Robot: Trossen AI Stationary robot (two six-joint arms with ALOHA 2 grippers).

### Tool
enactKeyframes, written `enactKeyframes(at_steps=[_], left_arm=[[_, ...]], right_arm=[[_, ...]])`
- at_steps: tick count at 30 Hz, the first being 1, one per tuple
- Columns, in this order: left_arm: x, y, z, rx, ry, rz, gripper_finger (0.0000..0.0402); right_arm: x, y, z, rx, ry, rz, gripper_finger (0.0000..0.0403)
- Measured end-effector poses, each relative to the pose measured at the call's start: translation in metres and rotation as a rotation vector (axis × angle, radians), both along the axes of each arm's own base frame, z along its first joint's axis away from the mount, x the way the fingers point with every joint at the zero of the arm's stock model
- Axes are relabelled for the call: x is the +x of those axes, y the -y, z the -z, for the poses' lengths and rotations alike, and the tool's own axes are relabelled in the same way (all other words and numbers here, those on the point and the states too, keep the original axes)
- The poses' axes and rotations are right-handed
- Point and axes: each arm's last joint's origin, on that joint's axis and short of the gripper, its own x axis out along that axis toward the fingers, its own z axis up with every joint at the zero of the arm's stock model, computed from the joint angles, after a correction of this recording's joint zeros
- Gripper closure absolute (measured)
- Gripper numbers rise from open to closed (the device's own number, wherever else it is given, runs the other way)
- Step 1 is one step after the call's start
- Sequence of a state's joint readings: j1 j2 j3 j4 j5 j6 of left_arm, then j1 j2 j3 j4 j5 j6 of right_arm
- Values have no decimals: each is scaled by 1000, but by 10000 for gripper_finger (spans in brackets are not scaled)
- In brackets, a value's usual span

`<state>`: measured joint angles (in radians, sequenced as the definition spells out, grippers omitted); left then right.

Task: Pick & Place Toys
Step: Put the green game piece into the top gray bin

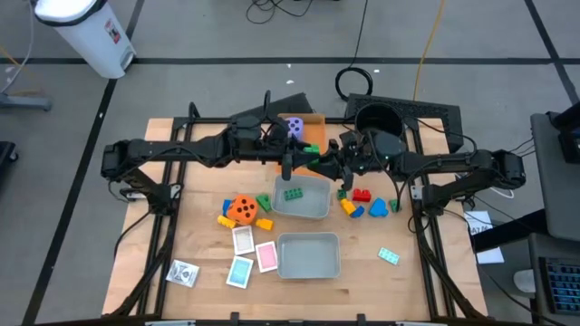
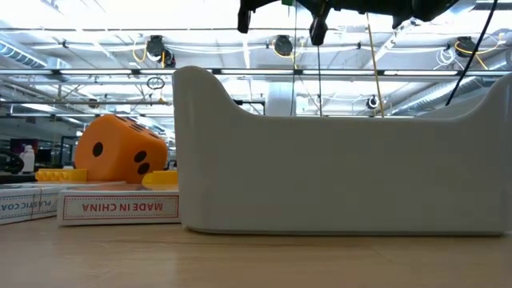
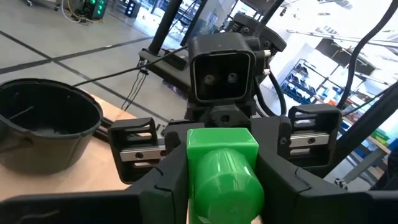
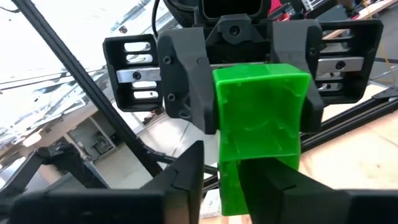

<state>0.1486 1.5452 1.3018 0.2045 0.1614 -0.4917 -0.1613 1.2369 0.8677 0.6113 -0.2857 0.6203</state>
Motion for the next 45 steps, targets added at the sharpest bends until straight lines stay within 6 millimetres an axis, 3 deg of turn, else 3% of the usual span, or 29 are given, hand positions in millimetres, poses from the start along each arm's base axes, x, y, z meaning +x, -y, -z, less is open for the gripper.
enactKeyframes(at_steps=[7, 12, 21, 28, 35, 45], left_arm=[[0, -1, -1, 19, 9, 26, 250], [-2, -4, -3, 20, 19, 30, 268], [-20, -14, -19, 71, 33, 4, 253], [-45, -17, -29, 130, -36, -16, 268], [-54, -4, -17, 104, -208, 78, 254], [-45, 23, 7, 137, -396, 125, 263]], right_arm=[[-3, 6, -2, 15, 1, -65, 247], [-8, 12, -6, 16, 22, -59, 226], [-22, 20, -18, 3, 59, -36, 219], [-38, 28, -29, -27, 92, -60, 222], [-54, 33, -33, -48, 55, -40, 222], [-68, 32, -16, -57, -188, -5, 222]])
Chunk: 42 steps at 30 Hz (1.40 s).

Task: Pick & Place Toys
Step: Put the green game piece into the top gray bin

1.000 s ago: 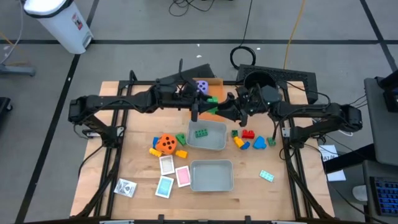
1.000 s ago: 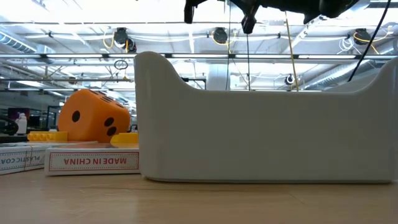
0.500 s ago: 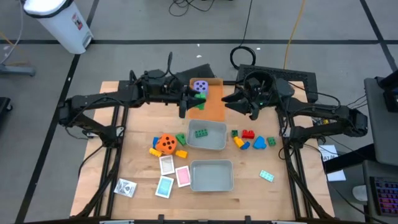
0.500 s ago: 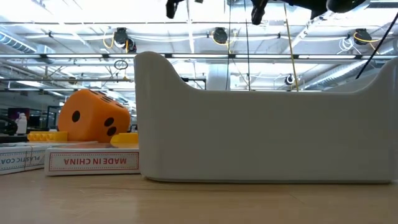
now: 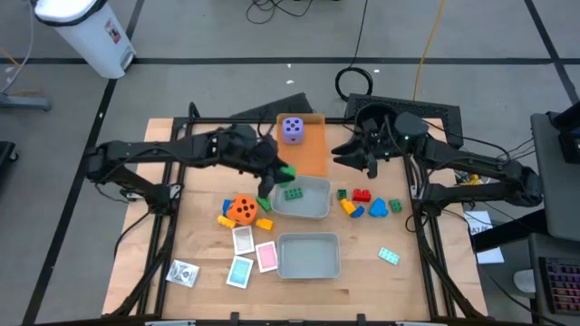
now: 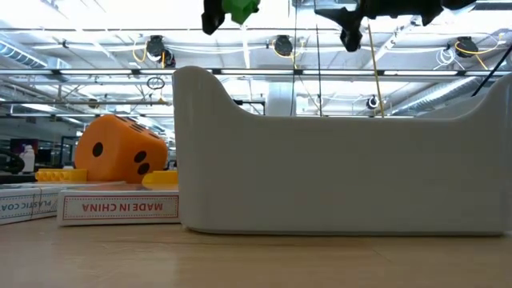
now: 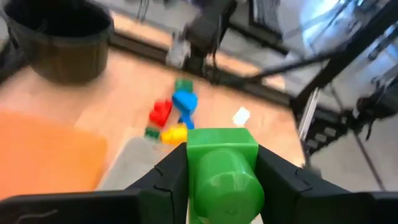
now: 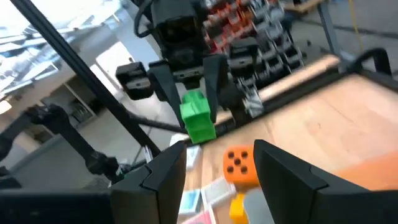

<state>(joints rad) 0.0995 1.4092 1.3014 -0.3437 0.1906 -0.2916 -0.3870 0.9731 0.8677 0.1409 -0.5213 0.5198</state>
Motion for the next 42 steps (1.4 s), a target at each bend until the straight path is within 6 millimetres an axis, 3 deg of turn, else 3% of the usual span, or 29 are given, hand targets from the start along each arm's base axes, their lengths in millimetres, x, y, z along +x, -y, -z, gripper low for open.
enactKeyframes(at_steps=[8, 14, 19, 33, 42], left_arm=[[19, 9, 16, 14, -111, 18, 267], [40, 7, 4, 123, -265, 54, 263], [57, 6, 11, 180, -387, 111, 264], [93, 6, 81, 190, -622, 256, 267], [107, 7, 121, 180, -708, 332, 254]], right_arm=[[0, -2, 1, 23, -17, -9, 222], [0, -2, 1, 24, -20, -8, 222], [-1, -2, 3, 28, -34, -6, 222], [-17, -3, 16, 33, -238, 348, 222], [-27, -8, 9, 2, -213, 373, 222]])
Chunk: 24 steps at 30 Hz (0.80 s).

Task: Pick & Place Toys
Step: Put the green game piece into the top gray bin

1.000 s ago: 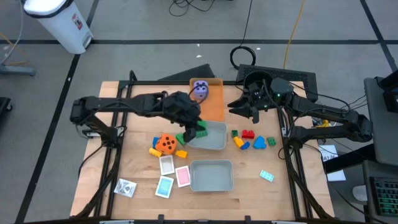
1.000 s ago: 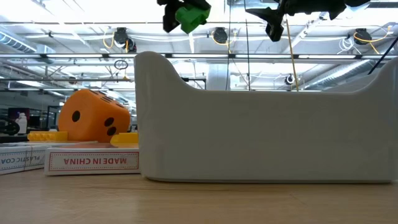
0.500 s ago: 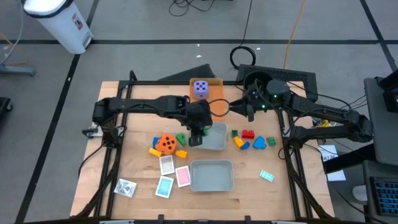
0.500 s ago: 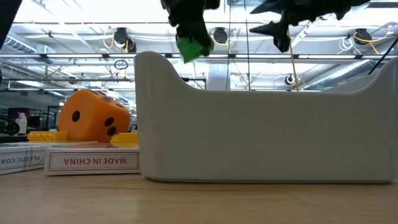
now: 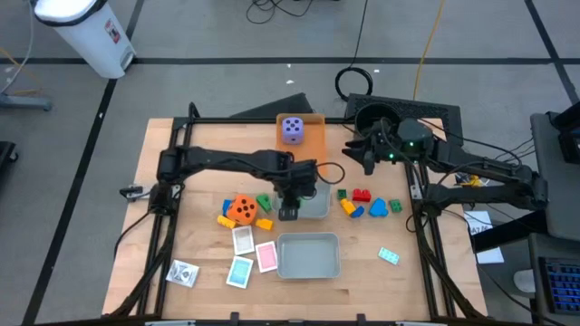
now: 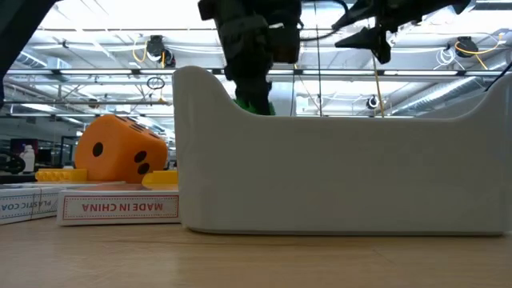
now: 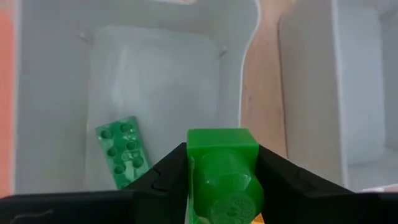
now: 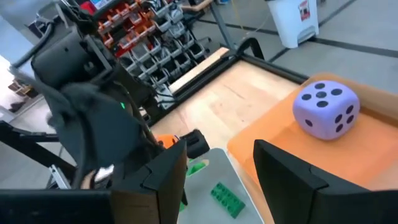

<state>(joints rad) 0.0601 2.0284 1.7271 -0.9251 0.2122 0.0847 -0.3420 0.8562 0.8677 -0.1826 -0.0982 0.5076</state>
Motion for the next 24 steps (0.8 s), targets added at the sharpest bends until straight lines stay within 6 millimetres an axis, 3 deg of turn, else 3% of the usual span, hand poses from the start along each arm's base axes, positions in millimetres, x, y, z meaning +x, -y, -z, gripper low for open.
enactKeyframes(at_steps=[5, 15, 20, 24], left_arm=[[6, -2, 20, 0, -47, 7, 268], [14, -12, 51, -16, -107, 5, 257], [17, -11, 57, -46, -101, 15, 268], [18, -11, 58, -51, -96, 18, 252]], right_arm=[[0, 0, 4, 16, -37, 2, 222], [0, 0, 5, 17, -47, 21, 222], [-1, 0, 7, 21, -71, 22, 222], [-2, 0, 10, 22, -98, 46, 222]])
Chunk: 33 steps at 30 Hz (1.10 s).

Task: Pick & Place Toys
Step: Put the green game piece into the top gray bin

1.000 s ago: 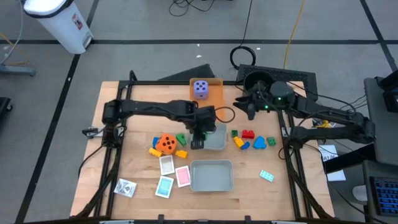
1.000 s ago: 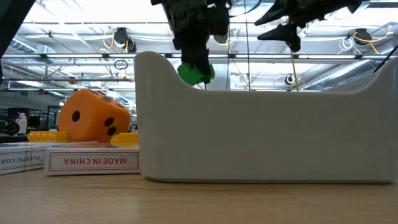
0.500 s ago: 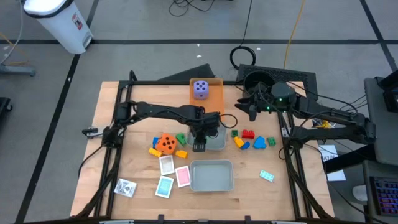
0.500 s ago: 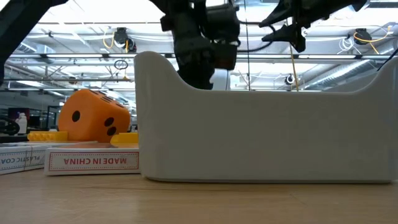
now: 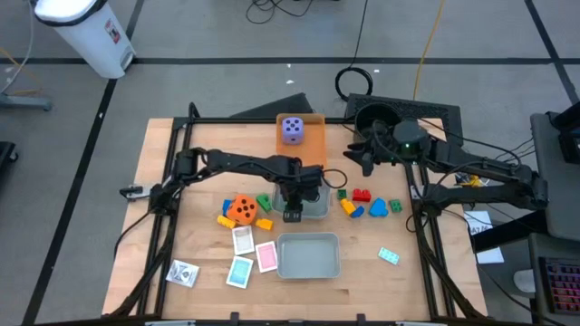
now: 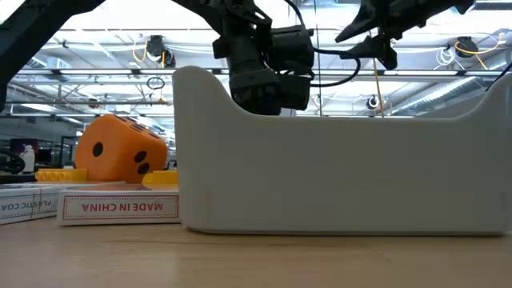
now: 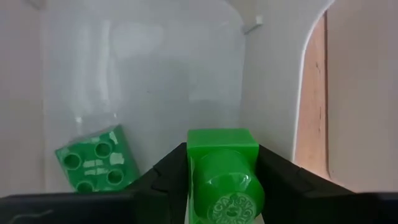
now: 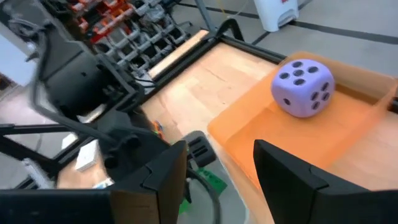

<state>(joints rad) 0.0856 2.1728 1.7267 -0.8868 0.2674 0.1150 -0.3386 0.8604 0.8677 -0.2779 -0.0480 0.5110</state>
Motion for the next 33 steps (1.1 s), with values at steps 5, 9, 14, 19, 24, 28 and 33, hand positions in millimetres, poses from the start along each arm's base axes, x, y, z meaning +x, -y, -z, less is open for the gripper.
enactKeyframes(at_steps=[5, 9, 14, 19, 24, 28, 33], left_arm=[[1, -3, 5, -1, -12, 2, 257], [2, -5, 10, 6, -16, -2, 268], [-1, -12, 15, 7, -52, -19, 249], [-4, -17, 21, 69, -112, -35, 256], [-4, -19, 21, 114, -111, -55, 262], [-4, -19, 21, 118, -110, -60, 237], [-3, -19, 21, 121, -108, -62, 213]], right_arm=[[1, 0, 8, 3, 2, 2, 222], [2, 1, 23, 53, 2, 15, 222], [4, 1, 39, 107, 69, 35, 222], [5, 1, 49, 128, 134, 15, 222], [4, 0, 51, 134, 128, -4, 222], [4, 0, 51, 127, 125, -6, 222], [4, 0, 51, 113, 121, -11, 222]])
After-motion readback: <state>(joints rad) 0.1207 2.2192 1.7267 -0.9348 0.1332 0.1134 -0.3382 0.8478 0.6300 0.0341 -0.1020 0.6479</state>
